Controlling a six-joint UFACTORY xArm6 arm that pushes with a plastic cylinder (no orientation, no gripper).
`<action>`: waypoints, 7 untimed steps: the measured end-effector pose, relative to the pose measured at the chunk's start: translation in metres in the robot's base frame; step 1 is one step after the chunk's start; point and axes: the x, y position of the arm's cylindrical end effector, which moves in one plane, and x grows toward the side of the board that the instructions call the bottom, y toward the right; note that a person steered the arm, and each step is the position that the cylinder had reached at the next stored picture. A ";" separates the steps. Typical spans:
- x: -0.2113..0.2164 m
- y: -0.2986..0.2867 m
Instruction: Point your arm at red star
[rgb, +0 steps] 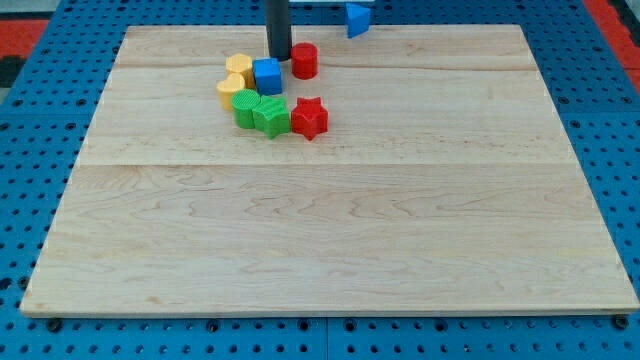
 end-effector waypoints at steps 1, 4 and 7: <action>-0.013 -0.013; -0.017 -0.021; -0.020 -0.025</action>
